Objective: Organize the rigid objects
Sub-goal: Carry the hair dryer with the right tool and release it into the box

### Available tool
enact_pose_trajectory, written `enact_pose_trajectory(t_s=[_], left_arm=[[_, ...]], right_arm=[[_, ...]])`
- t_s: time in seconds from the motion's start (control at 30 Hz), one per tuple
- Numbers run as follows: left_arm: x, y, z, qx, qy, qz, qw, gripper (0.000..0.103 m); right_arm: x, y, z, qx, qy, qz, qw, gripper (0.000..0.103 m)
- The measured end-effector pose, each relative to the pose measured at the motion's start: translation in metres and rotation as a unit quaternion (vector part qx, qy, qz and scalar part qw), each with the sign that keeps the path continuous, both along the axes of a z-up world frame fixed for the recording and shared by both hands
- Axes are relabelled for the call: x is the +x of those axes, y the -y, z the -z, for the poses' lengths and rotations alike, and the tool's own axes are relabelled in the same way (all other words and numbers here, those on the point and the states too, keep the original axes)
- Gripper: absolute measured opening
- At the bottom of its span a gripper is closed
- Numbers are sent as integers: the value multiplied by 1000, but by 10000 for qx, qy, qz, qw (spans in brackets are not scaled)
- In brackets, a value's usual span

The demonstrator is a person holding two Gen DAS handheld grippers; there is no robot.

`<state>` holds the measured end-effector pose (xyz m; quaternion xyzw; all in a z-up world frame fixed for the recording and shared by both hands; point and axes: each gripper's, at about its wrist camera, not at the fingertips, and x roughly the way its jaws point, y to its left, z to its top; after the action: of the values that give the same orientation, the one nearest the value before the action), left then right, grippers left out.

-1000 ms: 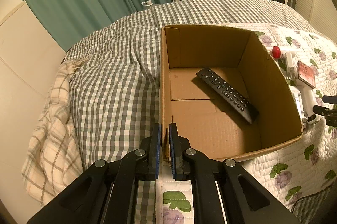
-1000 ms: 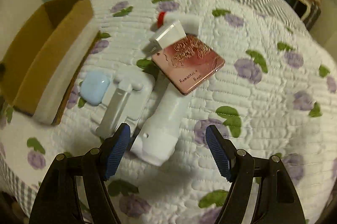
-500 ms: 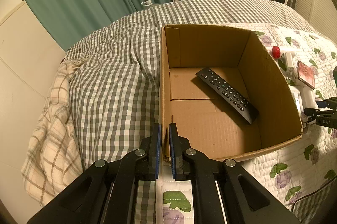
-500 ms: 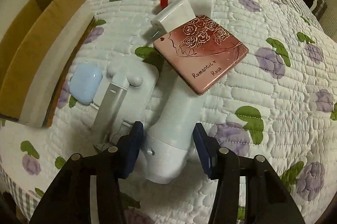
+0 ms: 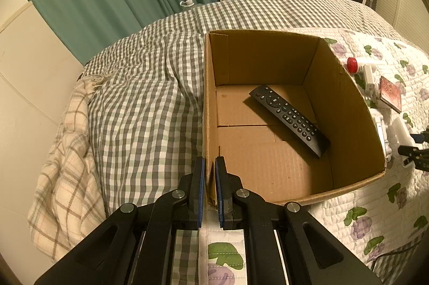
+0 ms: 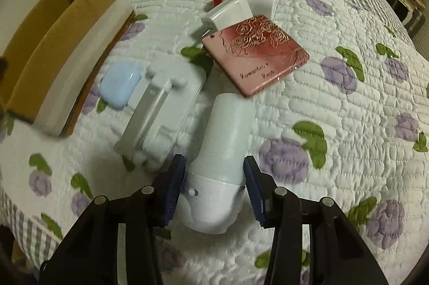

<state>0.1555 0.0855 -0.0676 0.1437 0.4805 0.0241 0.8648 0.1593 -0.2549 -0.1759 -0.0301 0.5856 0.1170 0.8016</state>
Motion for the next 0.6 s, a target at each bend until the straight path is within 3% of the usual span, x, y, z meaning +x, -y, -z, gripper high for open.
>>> enact_pose_trajectory(t_s=[0.37, 0.6], left_arm=[[0, 0, 0, -15, 2, -2, 10000, 8], [0, 2, 2, -41, -25, 13, 10000, 8]], right_arm=[[-48, 16, -49, 302, 58, -259, 9992, 45], [-39, -28, -108, 634, 642, -635, 9939, 45]])
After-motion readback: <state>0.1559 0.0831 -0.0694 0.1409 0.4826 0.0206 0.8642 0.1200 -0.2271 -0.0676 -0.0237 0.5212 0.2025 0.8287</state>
